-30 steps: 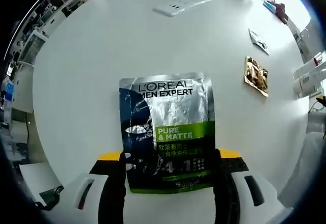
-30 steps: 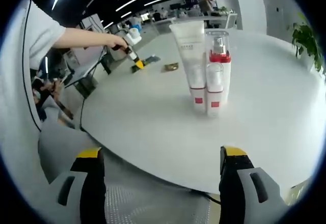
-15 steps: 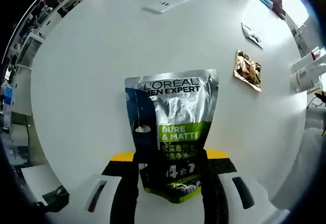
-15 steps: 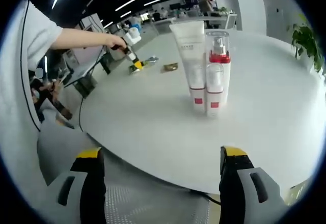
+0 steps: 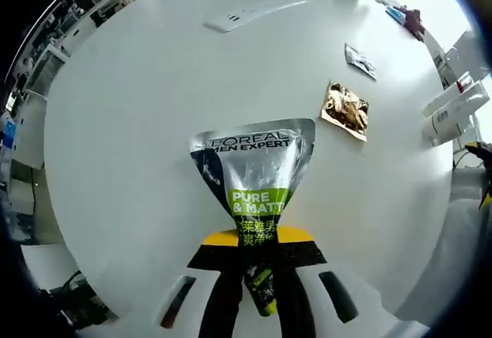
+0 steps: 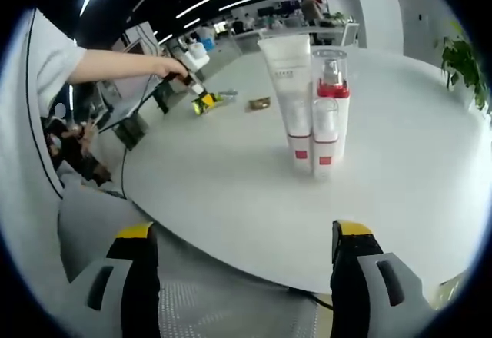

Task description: Arrange the skincare products in the storage area until every visible bottle or jar stands upright without overlapping.

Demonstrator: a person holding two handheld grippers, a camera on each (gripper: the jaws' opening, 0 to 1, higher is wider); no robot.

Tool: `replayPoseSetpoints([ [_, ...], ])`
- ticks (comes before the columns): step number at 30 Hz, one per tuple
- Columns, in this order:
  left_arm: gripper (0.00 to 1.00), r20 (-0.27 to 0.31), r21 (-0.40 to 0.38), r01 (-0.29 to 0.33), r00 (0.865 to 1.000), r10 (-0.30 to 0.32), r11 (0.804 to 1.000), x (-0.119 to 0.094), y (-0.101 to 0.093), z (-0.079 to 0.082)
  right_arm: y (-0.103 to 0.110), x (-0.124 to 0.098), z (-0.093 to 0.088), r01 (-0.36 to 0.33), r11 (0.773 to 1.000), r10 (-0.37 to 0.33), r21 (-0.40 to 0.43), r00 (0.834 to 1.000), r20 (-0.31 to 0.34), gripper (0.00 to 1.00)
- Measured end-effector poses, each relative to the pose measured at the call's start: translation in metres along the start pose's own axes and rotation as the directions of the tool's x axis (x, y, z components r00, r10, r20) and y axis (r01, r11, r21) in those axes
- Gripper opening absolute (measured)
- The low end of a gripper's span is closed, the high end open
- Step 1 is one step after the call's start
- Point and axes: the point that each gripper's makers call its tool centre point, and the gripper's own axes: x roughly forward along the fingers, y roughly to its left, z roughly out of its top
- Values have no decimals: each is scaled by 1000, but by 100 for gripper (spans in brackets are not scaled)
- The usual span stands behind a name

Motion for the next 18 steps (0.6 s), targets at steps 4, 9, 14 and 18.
replayPoseSetpoints([
  [4,13,44,-32,1,999,1,999,-22,-18,2,0,0,3,-8,1000,8,5,1000,15,93],
  [9,13,79,-37,-17,997,20,999,-48,-26,3,0,-3,10,-29,999,27,32,997,68,93],
  [14,13,118,-59,-24,993,31,998,-67,-30,7,3,-4,13,-52,998,49,27,994,95,93],
  [18,13,146,-65,-36,988,45,997,-84,-41,0,9,-3,13,-83,997,82,6,992,94,93],
])
